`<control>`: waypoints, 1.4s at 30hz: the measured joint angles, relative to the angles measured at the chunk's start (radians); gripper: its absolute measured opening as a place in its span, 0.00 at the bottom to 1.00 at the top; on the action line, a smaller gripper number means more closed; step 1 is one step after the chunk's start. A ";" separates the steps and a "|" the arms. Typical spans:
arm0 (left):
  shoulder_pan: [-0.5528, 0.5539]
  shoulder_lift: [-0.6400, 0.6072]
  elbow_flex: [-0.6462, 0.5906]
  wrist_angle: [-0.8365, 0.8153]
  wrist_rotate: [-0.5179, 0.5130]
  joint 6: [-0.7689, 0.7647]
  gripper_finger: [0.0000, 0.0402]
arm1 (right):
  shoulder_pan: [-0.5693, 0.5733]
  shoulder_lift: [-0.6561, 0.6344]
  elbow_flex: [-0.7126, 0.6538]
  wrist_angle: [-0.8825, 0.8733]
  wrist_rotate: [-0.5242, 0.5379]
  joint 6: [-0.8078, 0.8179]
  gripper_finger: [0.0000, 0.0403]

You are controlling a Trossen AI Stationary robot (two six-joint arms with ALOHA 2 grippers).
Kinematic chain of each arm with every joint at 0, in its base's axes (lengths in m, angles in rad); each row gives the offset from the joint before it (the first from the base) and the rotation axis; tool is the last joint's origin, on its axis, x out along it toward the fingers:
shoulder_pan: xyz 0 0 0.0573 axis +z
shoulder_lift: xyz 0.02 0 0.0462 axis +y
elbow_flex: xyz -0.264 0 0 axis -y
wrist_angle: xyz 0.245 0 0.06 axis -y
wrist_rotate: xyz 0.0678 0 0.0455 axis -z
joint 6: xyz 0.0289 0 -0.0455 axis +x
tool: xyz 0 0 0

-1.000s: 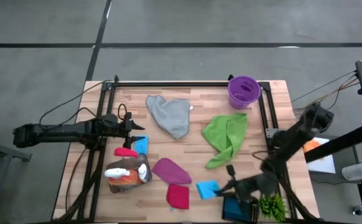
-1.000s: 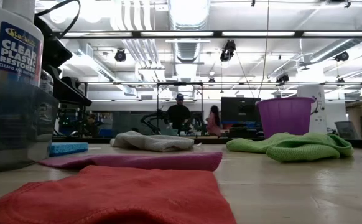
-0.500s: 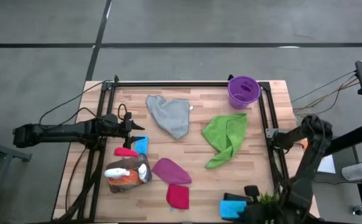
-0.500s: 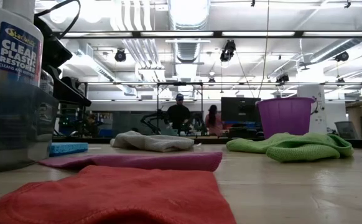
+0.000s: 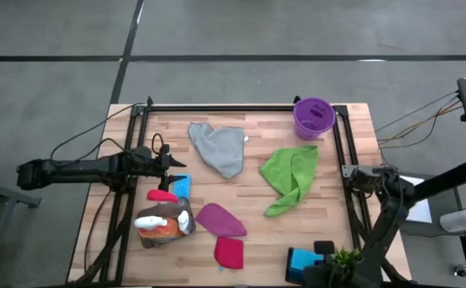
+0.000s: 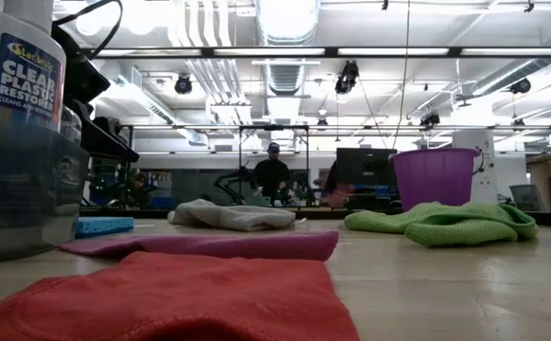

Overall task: Pick & Place Kitchen Items
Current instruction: Put the right light blue sponge into the black bin, then put the pink microfiber towel into the purple bucket

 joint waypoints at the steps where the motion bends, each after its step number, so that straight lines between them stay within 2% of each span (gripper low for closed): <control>1: 0.000 0.000 0.000 0.000 0.000 0.000 0.53 | -0.005 0.000 -0.002 0.001 -0.003 0.000 0.04; 14: 0.000 0.000 0.000 0.000 0.000 0.000 0.53 | -0.020 0.011 -0.011 0.013 -0.018 0.043 0.04; 21: 0.000 0.000 0.000 0.000 0.000 0.000 0.53 | -0.037 0.047 -0.011 0.014 -0.096 0.070 0.06; 25: 0.001 0.000 0.000 0.001 0.000 0.000 0.53 | -0.047 0.060 -0.011 0.014 -0.114 0.081 0.18; 32: 0.001 0.000 0.000 0.001 0.000 0.000 0.53 | -0.052 0.061 -0.006 0.013 -0.133 0.082 0.55; 35: 0.001 0.000 0.000 0.001 0.000 0.000 0.53 | -0.052 0.061 0.011 0.011 -0.139 0.082 0.67; 39: 0.001 0.000 0.000 0.001 0.000 0.000 0.53 | -0.054 0.061 0.050 -0.027 -0.130 0.082 0.77; 42: 0.001 0.000 0.000 0.001 0.000 0.000 0.53 | -0.058 0.061 0.078 -0.077 -0.041 0.078 0.78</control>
